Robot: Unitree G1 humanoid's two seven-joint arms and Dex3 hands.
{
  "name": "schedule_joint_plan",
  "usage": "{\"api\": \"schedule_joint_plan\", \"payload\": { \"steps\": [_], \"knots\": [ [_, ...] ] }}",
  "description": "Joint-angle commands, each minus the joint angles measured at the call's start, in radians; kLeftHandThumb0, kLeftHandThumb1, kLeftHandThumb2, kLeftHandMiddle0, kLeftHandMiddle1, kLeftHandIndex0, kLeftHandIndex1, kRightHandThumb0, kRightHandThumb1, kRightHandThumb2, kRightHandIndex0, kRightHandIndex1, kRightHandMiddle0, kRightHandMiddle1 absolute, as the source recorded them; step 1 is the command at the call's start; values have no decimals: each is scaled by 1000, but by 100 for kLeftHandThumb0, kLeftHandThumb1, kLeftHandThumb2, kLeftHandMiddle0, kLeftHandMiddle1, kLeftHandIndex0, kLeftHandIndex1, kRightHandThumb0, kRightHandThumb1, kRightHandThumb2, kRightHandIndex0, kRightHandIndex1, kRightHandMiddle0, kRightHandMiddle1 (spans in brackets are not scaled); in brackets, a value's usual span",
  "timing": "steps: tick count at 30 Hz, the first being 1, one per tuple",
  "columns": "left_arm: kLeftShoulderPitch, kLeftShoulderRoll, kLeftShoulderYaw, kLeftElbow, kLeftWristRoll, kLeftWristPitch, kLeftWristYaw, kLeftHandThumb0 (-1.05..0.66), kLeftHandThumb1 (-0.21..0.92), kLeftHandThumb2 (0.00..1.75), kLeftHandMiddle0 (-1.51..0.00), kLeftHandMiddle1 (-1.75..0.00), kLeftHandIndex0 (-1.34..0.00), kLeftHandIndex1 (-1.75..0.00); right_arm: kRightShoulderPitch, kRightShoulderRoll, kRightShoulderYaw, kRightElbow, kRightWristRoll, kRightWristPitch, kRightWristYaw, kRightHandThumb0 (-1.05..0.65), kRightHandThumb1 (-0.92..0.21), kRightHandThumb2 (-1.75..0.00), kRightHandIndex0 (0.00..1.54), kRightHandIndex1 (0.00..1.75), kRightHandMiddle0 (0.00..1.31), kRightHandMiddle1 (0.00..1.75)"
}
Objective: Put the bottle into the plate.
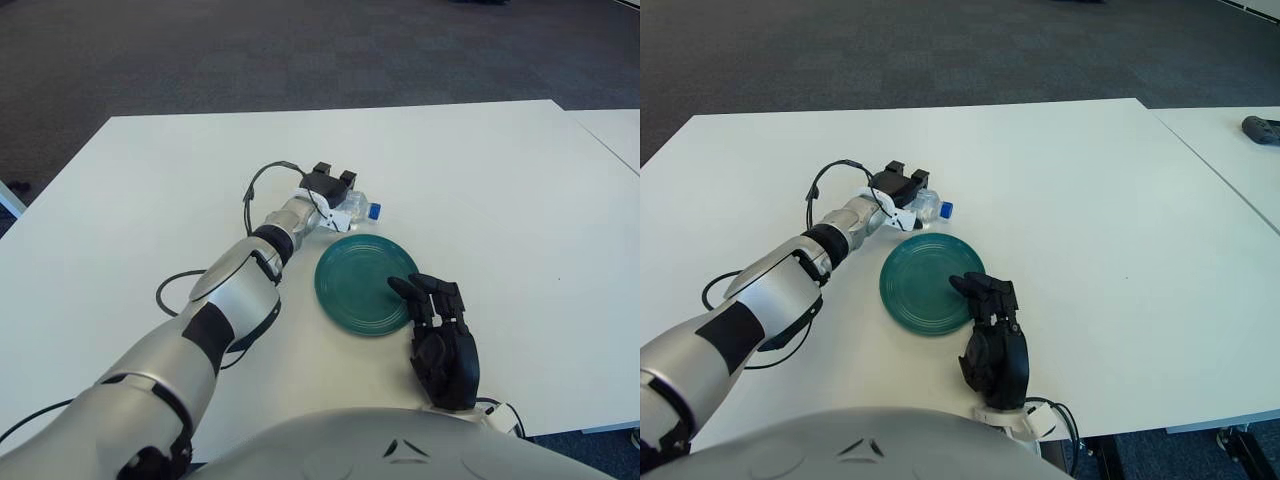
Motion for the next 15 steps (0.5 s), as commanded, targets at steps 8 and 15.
{"api": "schedule_joint_plan", "payload": {
  "steps": [8,15],
  "knots": [
    [113,-3,55,34,-54,-36,50,-46,36,126,-105,-175,-58,-175,138,-23,-70,34,44,104,-41,-68,-92,-57,57,104,12,124],
    [105,-3,80,25,-65,-63,77,-45,36,125,-108,-175,-57,-175,126,-18,-86,35,28,112,-52,-68,-92,-56,57,106,13,124]
  ]
}}
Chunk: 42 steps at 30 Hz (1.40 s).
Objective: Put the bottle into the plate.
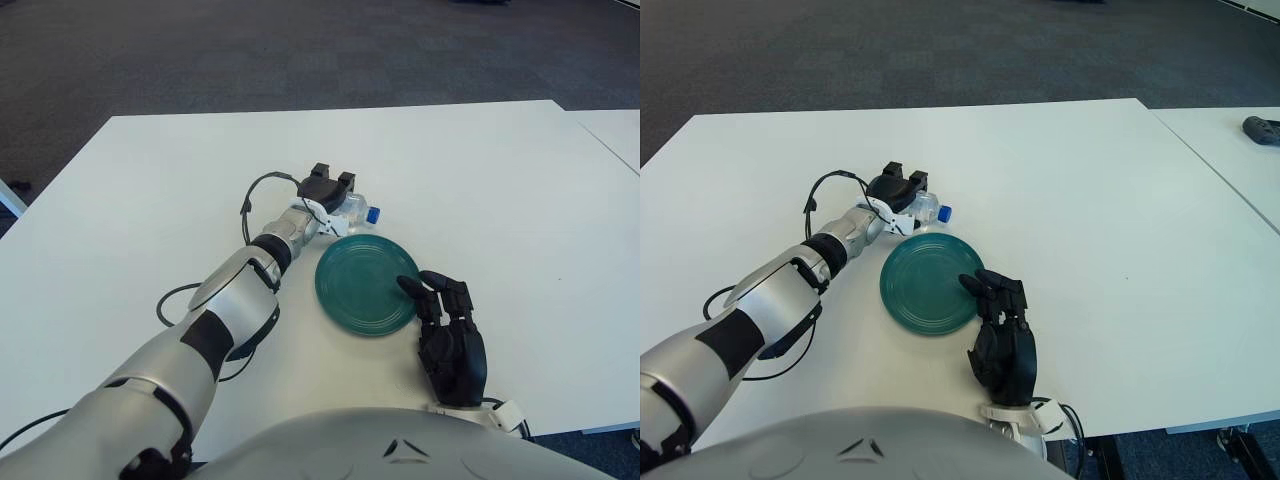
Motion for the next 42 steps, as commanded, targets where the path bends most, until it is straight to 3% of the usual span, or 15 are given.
{"api": "schedule_joint_plan", "payload": {
  "steps": [1,15,32,42],
  "knots": [
    [65,5,1,28,-6,-15,-14,-45,37,125,-108,-175,-56,-175,123,-16,-43,63,8,65,-26,-68,-92,-56,56,106,13,124],
    [51,11,17,26,-10,-29,-2,-44,40,120,-103,-175,-54,-175,90,-18,-68,82,5,70,-31,-67,-92,-57,57,107,13,123],
    [-23,67,-1,-15,31,-140,81,-47,30,134,-112,-175,-62,-175,48,-12,-106,124,-9,88,-30,-67,-92,-60,56,109,17,124],
    [-60,99,5,-107,29,-195,86,-49,26,138,-111,-175,-65,-175,21,-8,-117,173,-5,68,-9,-63,-92,-61,55,107,17,122]
  ]
}}
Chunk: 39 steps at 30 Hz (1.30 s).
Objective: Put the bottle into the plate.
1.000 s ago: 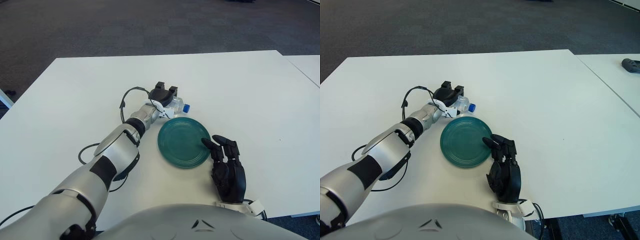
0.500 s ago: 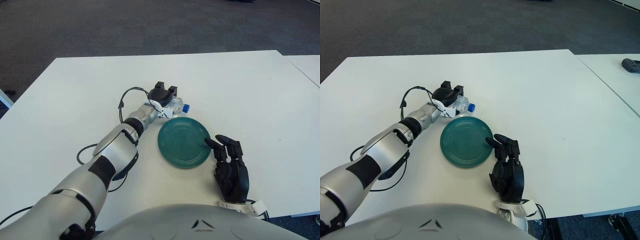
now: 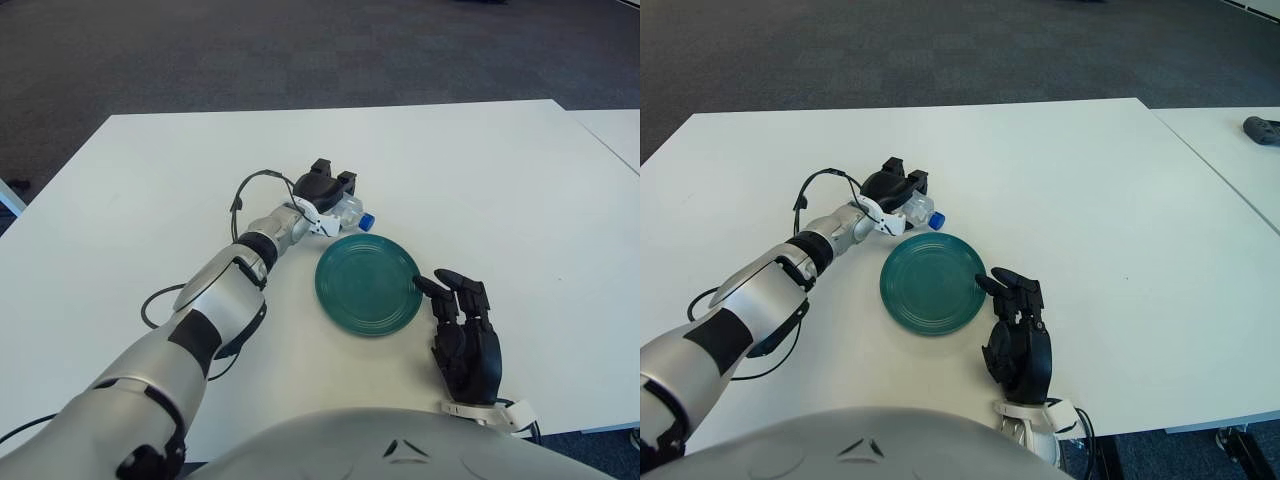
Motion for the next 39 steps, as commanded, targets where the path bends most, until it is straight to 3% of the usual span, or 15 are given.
{"api": "schedule_joint_plan", "payload": {
  "steps": [1,13,22,31,39],
  "knots": [
    [-63,17,5,-48,5,-16,21,-49,26,138,-111,-175,-65,-175,33,-9,-50,168,12,79,-10,-63,-92,-61,55,107,17,122],
    [-58,68,-3,-164,30,-34,19,-48,26,138,-108,-175,-65,-175,-2,-13,-78,217,-9,82,-22,-65,-92,-60,54,105,15,121],
    [8,116,14,-354,40,-24,-33,-48,27,137,-109,-175,-64,-175,-36,-17,-98,239,3,96,-29,-64,-92,-59,51,103,13,118],
    [93,163,30,-600,43,32,-134,-48,27,137,-110,-175,-64,-175,-70,-15,-119,272,19,111,-27,-61,-91,-59,50,100,12,114],
    [270,197,39,-895,44,121,-261,-50,23,141,-113,-175,-67,-175,-130,-21,-160,306,39,121,-33,-64,-92,-59,47,103,14,115]
  ]
}}
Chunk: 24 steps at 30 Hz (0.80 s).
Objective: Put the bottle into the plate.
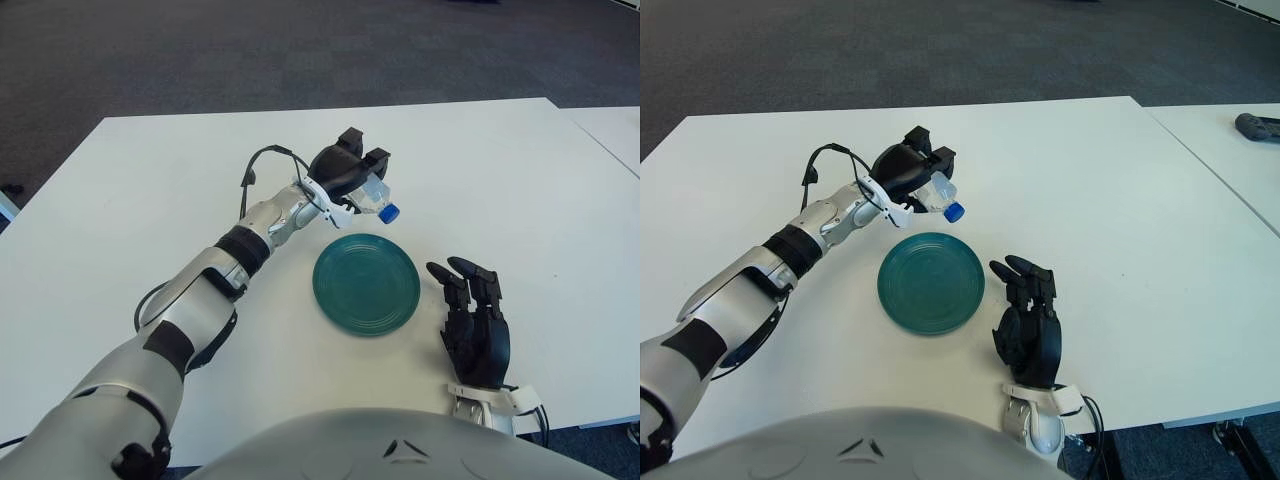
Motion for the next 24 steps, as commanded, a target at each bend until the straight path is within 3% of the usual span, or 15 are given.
{"api": "schedule_joint_plan", "payload": {
  "steps": [1,9,24],
  "knots": [
    [130,52,31,-241,15,84,-105,-50,23,142,-113,-175,-68,-175,-33,-37,-94,238,46,154,-17,-65,-92,-59,47,103,15,116],
    [223,72,32,-364,32,144,-216,-50,24,141,-114,-175,-67,-175,-73,-48,-137,218,8,159,-60,-66,-92,-62,52,106,21,117],
    [285,65,27,-387,70,169,-225,-49,27,137,-115,-175,-64,-175,-82,-60,-167,155,-16,155,-109,-66,-92,-66,54,106,27,119]
  ]
}}
